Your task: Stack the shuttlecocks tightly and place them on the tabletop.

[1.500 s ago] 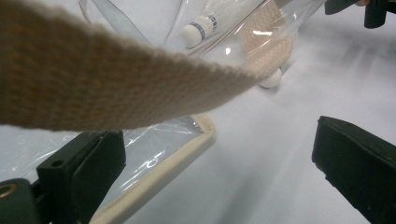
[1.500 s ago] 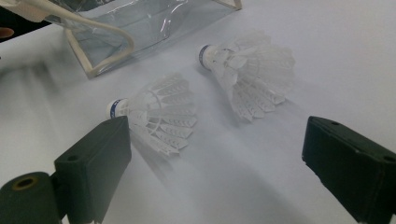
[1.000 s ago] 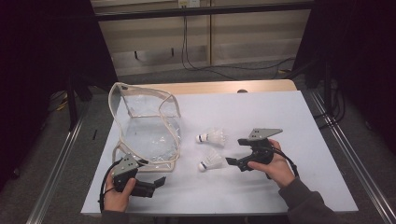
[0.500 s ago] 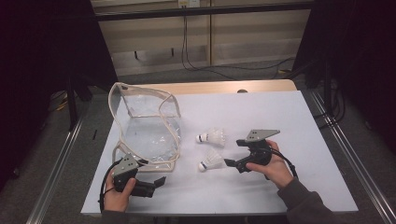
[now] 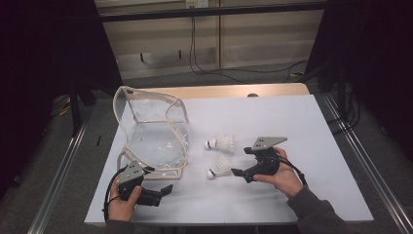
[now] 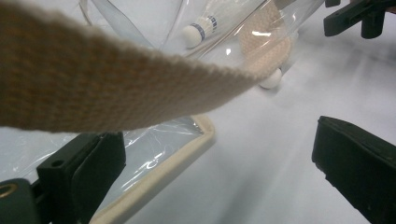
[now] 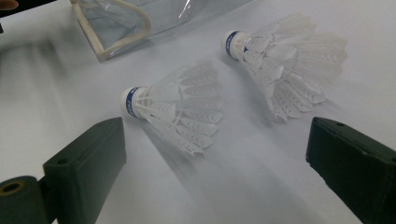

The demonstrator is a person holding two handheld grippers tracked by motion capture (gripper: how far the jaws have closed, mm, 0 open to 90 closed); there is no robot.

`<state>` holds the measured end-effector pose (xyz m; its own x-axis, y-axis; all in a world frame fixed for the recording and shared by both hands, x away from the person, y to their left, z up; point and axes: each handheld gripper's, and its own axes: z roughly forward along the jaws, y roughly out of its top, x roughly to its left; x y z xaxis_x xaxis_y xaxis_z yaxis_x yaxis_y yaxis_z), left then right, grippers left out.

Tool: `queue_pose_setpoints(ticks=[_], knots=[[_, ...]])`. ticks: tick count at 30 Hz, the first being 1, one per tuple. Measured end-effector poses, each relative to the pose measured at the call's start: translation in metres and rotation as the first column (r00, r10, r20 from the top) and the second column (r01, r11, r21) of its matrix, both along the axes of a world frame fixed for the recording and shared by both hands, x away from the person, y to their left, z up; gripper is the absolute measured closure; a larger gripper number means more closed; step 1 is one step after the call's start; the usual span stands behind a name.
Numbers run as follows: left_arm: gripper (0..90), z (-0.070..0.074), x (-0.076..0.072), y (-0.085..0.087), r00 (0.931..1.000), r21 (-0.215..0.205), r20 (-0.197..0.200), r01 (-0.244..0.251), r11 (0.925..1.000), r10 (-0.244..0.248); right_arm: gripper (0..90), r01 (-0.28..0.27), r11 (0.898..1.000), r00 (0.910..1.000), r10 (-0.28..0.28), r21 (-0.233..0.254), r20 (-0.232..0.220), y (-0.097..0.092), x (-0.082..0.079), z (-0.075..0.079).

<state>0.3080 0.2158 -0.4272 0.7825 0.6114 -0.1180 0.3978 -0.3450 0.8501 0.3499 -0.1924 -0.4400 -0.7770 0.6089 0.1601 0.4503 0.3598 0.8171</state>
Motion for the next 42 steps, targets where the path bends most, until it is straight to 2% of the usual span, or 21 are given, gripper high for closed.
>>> queue_pose_setpoints(ticks=[5,13,23,28,31,42], knots=[[2.8,0.0,0.0,0.0,1.0,-0.006,0.0,0.0,1.0,0.0,4.7,-0.009,1.0,1.0,0.009,-0.005,0.005,0.001,0.0,-0.001],[2.8,0.0,0.0,0.0,1.0,-0.006,0.0,0.0,1.0,0.0,7.7,-0.024,1.0,0.9995,0.024,0.014,-0.022,0.005,0.0,-0.002],[2.8,0.0,0.0,0.0,1.0,-0.006,0.001,0.001,1.0,-0.001,16.9,-0.058,0.998,0.9975,0.058,0.017,-0.04,0.007,0.0,-0.003],[2.9,0.0,0.0,0.0,1.0,-0.006,0.0,0.0,1.0,0.0,21.1,-0.078,0.997,0.9961,0.079,0.011,-0.039,0.01,0.0,-0.004],[2.9,0.0,0.0,0.0,1.0,-0.006,0.0,0.0,1.0,0.0,23.3,-0.082,0.996,0.9956,0.083,0.027,-0.044,0.011,-0.001,-0.003],[2.8,0.0,0.0,0.0,1.0,-0.003,0.0,-0.001,1.0,0.001,32.5,-0.102,0.994,0.9939,0.103,0.033,-0.039,0.015,0.0,-0.002]])
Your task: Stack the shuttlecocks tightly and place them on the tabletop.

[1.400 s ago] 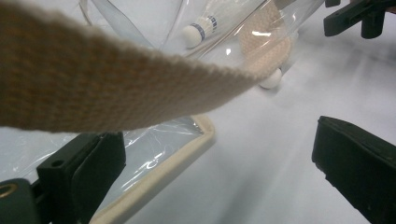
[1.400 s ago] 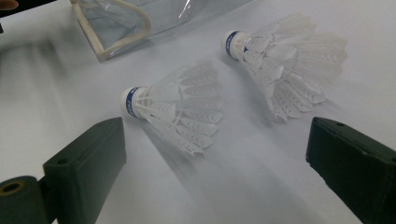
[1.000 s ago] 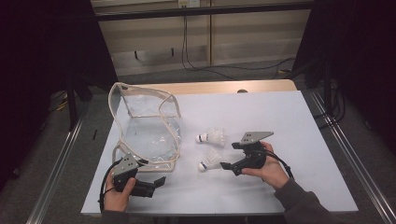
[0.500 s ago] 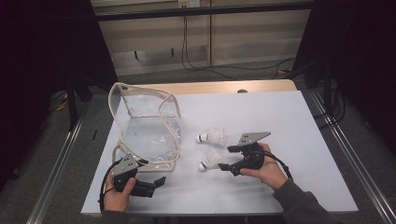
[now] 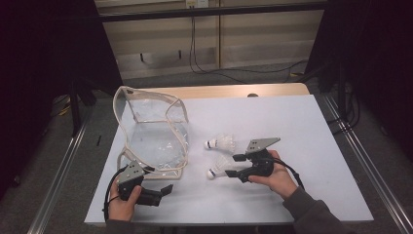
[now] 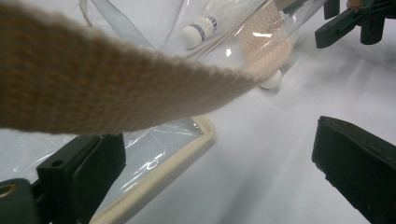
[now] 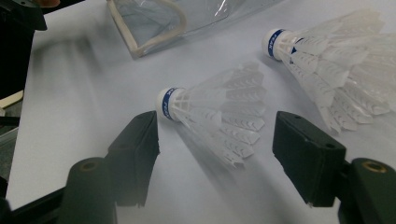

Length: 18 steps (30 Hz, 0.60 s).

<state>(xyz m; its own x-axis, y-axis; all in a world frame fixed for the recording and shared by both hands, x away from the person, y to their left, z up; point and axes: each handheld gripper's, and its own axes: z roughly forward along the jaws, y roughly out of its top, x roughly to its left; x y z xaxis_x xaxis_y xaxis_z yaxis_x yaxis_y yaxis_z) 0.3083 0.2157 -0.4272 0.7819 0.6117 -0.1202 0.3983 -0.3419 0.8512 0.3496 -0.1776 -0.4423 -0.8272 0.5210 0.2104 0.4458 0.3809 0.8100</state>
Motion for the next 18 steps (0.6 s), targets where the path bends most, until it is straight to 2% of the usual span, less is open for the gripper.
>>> queue_pose_setpoints(ticks=[8,18], knots=[[2.8,0.0001,0.0,0.0002,1.0,0.001,0.001,0.001,1.0,-0.001,41.3,-0.024,1.0,0.9997,0.024,-0.002,0.004,0.0041,0.001,-0.0001],[2.8,0.0,0.0,0.0003,1.0,-0.001,0.001,0.002,1.0,-0.002,47.7,-0.042,0.999,0.9991,0.042,-0.006,0.005,0.0085,0.0012,-0.0015]])
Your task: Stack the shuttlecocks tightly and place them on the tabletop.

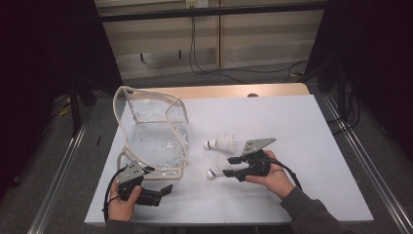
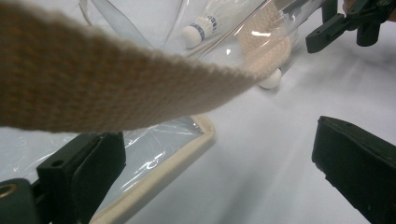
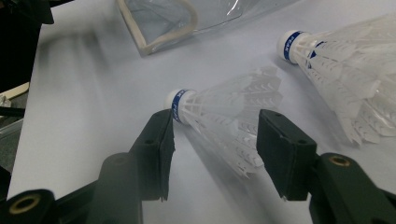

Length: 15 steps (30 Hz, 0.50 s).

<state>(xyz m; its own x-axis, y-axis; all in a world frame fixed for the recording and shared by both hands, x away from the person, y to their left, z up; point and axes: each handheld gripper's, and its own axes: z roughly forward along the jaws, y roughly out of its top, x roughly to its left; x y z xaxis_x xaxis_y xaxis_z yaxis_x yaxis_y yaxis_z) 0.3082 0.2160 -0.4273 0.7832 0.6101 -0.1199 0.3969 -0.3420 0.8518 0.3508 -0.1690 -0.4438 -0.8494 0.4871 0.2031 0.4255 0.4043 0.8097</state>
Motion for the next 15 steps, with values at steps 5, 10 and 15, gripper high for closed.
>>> queue_pose_setpoints(ticks=[5,10,15], knots=[[2.9,0.0,0.0,-0.0001,1.0,-0.001,0.0,0.0,1.0,0.0,49.0,-0.007,1.0,1.0,0.007,-0.007,0.005,0.0021,0.0002,-0.0008],[2.8,0.0,0.0,-0.0001,1.0,0.0,0.001,0.0,1.0,0.0,52.2,-0.018,1.0,0.9998,0.018,-0.017,0.007,0.0049,-0.0001,-0.0023],[2.8,-0.0001,0.0,0.0,1.0,0.0,0.001,0.0,1.0,0.0,55.2,-0.029,0.999,0.9996,0.029,-0.023,0.005,0.0071,-0.0002,-0.003]])
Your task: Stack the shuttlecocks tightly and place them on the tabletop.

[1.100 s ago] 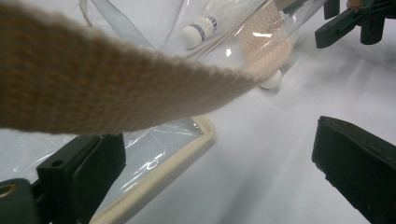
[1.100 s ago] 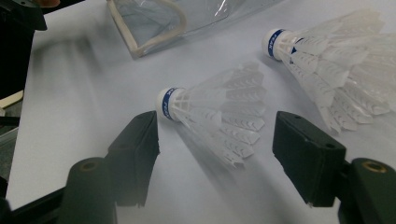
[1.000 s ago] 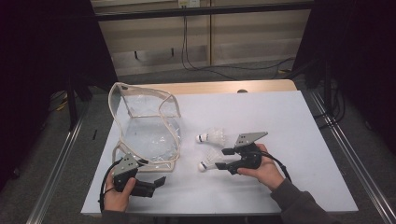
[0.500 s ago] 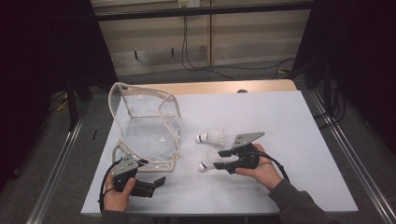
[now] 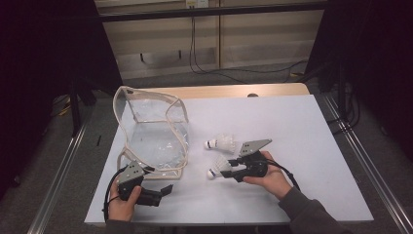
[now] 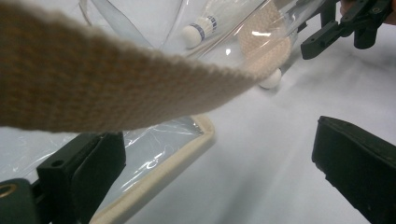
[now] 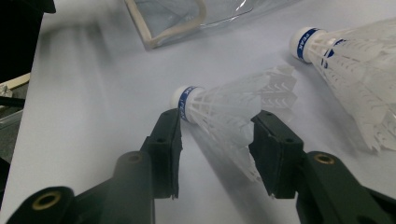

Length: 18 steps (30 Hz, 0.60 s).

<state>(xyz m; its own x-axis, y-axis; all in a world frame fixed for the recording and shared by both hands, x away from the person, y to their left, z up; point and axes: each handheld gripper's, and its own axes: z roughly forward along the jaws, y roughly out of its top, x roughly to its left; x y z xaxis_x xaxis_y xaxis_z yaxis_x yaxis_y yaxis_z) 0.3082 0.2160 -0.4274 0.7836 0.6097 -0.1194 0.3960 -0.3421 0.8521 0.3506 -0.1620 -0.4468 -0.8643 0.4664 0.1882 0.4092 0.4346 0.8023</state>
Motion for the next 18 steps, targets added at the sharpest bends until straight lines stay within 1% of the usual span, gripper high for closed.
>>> queue_pose_setpoints(ticks=[5,7,9,12,18], knots=[[2.8,0.0001,-0.0001,0.0,1.0,0.001,-0.001,-0.001,1.0,0.001,58.4,-0.002,1.0,1.0,0.002,-0.006,-0.003,0.0016,0.0007,-0.0016],[2.8,0.0,-0.0001,-0.0001,1.0,-0.002,-0.001,-0.002,1.0,0.002,60.2,-0.011,1.0,0.9999,0.011,-0.01,-0.003,0.0028,0.0004,-0.0023],[2.8,0.0001,-0.0001,-0.0001,1.0,-0.001,-0.001,-0.001,1.0,0.001,63.9,-0.022,1.0,0.9998,0.022,-0.022,0.002,0.004,0.0,-0.0028],[2.8,0.0,-0.0001,-0.0001,1.0,-0.002,-0.001,-0.001,1.0,0.001,65.0,-0.027,0.999,0.9996,0.027,-0.026,0.008,0.0047,0.0,-0.003],[2.8,0.0001,-0.0001,0.0,1.0,-0.001,-0.002,-0.001,1.0,0.001,67.7,-0.033,0.999,0.9994,0.033,-0.032,0.005,0.0065,-0.0005,-0.0041]])
